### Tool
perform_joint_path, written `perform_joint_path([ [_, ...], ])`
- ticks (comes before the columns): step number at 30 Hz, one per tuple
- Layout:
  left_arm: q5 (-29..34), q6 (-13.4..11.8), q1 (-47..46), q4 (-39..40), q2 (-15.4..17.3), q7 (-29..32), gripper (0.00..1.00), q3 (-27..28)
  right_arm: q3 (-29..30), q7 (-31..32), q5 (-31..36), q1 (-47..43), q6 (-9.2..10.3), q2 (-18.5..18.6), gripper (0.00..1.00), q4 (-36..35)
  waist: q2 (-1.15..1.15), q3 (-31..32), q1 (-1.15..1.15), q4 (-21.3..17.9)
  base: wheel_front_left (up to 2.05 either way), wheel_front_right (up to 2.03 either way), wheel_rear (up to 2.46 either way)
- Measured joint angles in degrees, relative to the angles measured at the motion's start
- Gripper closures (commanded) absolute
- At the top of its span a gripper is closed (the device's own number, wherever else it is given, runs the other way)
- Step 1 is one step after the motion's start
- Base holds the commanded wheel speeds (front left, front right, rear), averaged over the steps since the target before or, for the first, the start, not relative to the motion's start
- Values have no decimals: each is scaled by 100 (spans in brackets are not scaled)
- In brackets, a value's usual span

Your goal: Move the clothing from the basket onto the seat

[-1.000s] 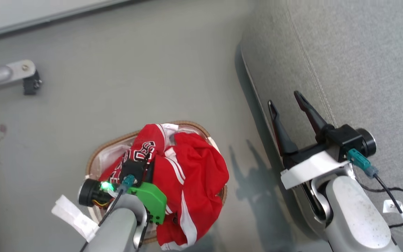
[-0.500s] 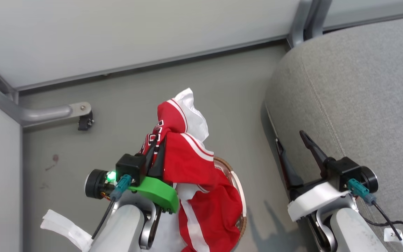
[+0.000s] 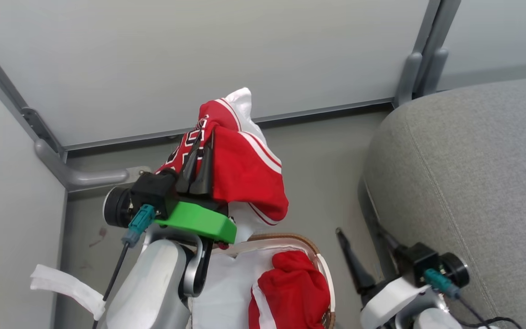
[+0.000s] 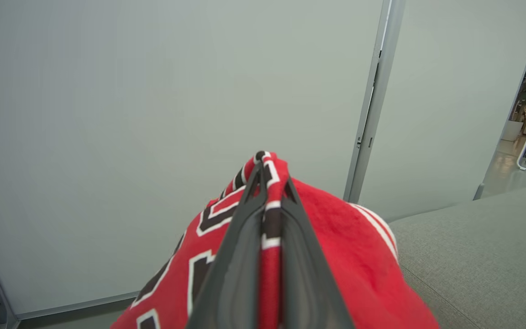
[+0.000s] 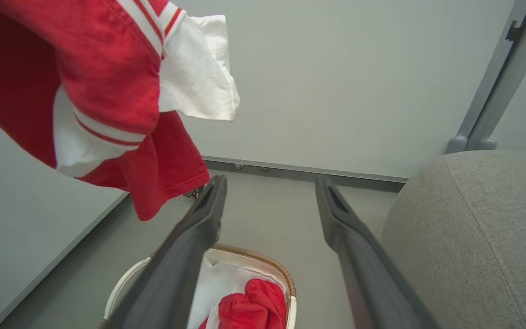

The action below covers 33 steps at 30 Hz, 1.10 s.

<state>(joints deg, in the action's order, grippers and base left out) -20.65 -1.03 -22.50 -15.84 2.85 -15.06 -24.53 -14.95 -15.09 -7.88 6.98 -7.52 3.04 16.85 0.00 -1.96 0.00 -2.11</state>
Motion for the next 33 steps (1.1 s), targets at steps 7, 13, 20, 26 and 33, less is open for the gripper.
perform_joint_path([
  [7, -110, -52, -74, 66, -1, -7, 100, -94, -1053, 0, -32, 99, 0, 129, 0, 90, 0, 108, 0, 154, 0, 0, 0],
  [13, -214, -74, -73, 77, 0, -7, 100, -223, -1411, 0, -221, 498, 0, 34, 0, -85, 0, 117, 0, 246, 0, 0, 0],
  [20, -391, -102, -82, 57, 0, -7, 100, -564, -1617, 0, -490, 847, 0, -21, 0, -83, 0, 91, 0, 395, 0, 0, 0],
  [26, -512, -152, -210, 57, 0, -7, 100, -890, -1574, 0, -499, 1048, 0, -23, 0, 333, 0, 65, 0, 556, 0, 0, 0],
  [33, -690, -200, -308, 65, 1, -7, 100, -1166, -1762, 0, -831, 1228, 0, -23, 91, 865, 0, 44, 0, 702, 0, 0, 0],
])
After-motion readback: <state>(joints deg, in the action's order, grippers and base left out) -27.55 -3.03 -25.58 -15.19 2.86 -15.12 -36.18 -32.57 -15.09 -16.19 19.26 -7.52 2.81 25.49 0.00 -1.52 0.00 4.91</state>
